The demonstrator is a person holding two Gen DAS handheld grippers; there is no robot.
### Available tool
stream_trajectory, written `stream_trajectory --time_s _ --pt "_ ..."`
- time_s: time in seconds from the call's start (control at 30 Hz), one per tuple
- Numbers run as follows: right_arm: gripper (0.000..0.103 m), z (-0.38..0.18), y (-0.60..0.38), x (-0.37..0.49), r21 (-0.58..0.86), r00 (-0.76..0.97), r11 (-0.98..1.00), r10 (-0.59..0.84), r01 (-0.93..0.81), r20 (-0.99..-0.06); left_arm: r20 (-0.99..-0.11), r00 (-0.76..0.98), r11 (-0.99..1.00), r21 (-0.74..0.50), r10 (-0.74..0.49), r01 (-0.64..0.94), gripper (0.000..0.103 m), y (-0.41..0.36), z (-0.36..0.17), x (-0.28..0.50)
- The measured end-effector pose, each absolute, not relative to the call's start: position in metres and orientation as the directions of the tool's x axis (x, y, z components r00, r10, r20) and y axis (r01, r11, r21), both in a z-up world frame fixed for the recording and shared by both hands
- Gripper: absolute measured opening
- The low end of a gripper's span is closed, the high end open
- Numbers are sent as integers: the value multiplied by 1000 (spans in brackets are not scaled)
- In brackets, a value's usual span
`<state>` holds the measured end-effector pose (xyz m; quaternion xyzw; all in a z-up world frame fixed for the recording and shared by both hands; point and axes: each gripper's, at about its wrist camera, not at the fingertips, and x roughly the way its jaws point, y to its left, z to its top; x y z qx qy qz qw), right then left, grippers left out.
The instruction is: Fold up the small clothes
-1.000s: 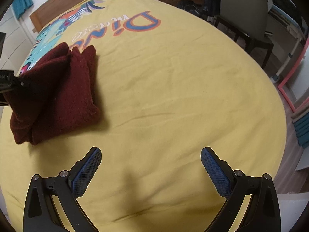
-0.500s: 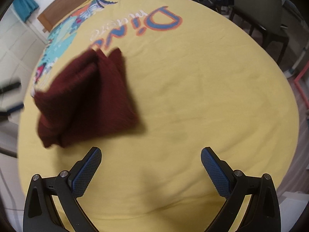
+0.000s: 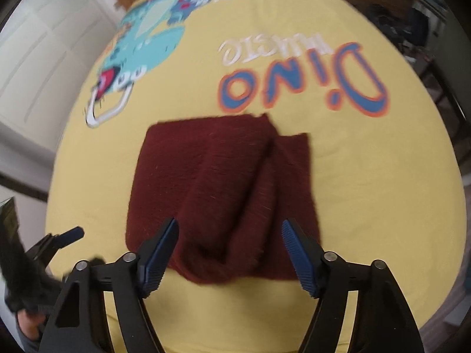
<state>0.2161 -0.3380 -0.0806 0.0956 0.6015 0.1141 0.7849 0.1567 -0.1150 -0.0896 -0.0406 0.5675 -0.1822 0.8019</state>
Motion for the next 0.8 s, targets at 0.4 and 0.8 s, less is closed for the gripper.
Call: stream_trajectory --time_s 0.4,0.8 --pt "21 -138 -322 222 225 146 973 230 -49 -962 -904 257 928 -282 -342 243 102 -102 -103 155" --pt "20 -131 -393 187 168 250 986 162 4 -955 -912 246 931 -268 -328 246 102 -119 -110 163"
